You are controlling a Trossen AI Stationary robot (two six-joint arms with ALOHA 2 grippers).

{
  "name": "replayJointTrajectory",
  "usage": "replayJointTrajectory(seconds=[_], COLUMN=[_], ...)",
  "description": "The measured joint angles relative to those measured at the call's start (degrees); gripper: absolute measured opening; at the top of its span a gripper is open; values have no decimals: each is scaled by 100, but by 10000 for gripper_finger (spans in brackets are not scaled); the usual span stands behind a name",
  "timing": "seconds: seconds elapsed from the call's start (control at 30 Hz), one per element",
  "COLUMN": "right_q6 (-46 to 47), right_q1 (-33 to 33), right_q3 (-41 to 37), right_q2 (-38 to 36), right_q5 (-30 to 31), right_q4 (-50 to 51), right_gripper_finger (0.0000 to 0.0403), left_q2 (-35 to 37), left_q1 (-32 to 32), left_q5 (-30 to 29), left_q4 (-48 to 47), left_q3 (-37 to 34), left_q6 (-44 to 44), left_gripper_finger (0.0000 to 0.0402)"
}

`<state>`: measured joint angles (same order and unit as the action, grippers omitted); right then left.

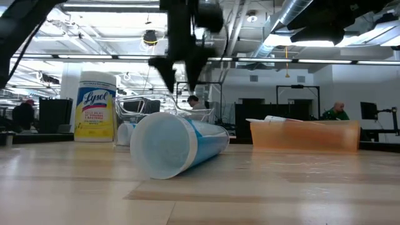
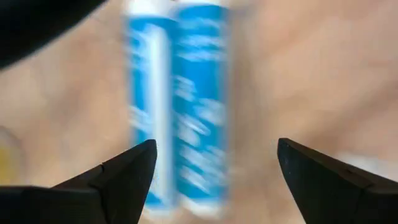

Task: Pick & place silicon tubes, Sealant and Lysol wipes
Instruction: Put the blue sealant into the transparent bin

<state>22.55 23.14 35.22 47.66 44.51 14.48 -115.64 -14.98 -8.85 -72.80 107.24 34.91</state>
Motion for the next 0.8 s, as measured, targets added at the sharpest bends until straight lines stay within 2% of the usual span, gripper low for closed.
replayJointTrajectory(seconds=[0.13,0.27,0.37,0.53,0.8], right_q6=[0,0,-2,-4,-4], right_q1=[0,0,0,0,13], right_q3=[0,0,0,0,0], right_q2=[1,0,2,1,2], right_q5=[0,0,0,-105,-264], right_q4=[0,2,2,2,22], right_gripper_finger=[227,227,227,227,227], left_q2=[102,100,47,-53,-629], left_q1=[522,1203,1673,2234,2637], left_q5=[744,861,729,135,21], left_q4=[-27,291,461,587,676], left_q3=[533,631,633,586,585], left_q6=[886,1609,2284,3352,3942], left_gripper_finger=[327,327,327,327,327])
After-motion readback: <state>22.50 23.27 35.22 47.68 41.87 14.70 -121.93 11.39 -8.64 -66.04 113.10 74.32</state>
